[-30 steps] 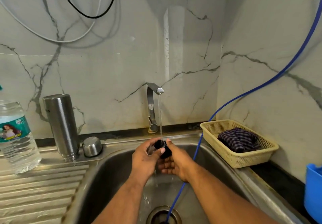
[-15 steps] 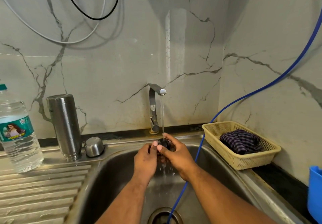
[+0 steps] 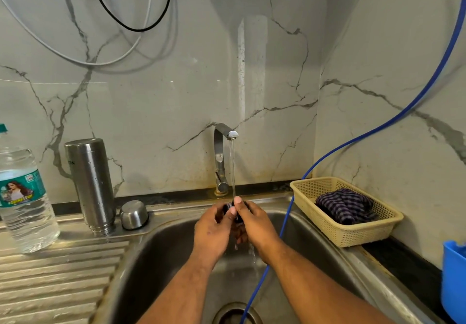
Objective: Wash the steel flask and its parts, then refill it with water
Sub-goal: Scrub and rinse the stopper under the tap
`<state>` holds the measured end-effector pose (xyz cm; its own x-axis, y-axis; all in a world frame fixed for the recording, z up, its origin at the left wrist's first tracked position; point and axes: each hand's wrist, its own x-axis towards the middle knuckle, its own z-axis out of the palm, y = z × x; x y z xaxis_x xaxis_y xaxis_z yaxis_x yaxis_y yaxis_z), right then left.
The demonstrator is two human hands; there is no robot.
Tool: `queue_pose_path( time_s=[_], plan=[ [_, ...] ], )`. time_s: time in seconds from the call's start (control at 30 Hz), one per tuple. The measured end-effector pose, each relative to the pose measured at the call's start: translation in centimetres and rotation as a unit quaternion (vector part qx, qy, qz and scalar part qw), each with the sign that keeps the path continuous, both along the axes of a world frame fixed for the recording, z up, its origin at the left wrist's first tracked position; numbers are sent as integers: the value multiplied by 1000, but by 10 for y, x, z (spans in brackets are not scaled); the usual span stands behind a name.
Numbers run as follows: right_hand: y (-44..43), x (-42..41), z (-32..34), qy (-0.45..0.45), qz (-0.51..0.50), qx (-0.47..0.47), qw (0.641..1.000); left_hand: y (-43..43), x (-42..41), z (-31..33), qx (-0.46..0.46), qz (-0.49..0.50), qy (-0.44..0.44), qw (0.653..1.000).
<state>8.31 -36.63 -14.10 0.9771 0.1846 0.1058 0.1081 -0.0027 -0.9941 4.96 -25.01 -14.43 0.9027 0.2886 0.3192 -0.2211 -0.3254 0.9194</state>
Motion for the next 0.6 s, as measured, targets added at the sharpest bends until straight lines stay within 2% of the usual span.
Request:
queue_pose_path(
  time_s=[0.1, 0.17, 0.3, 0.43, 0.53, 0.6],
  plan=[
    [1, 0, -2, -3, 15, 1, 1000, -3, 1, 0, -18, 55, 43, 997],
    [2, -1, 0, -1, 27, 0, 1000, -3, -3, 1, -41, 59, 64, 995],
    [3, -3, 6, 18, 3, 13, 1000, 1, -5, 0, -68, -12, 11, 998],
    [3, -2, 7, 83, 24, 92, 992, 8, 2, -2, 6, -73, -24, 997],
    [1, -2, 9, 97, 51, 132, 985, 10, 6, -6, -15, -49, -20, 998],
    [0, -3, 9, 77, 72, 114, 988, 9, 8, -8, -47, -9, 4, 999]
  ],
)
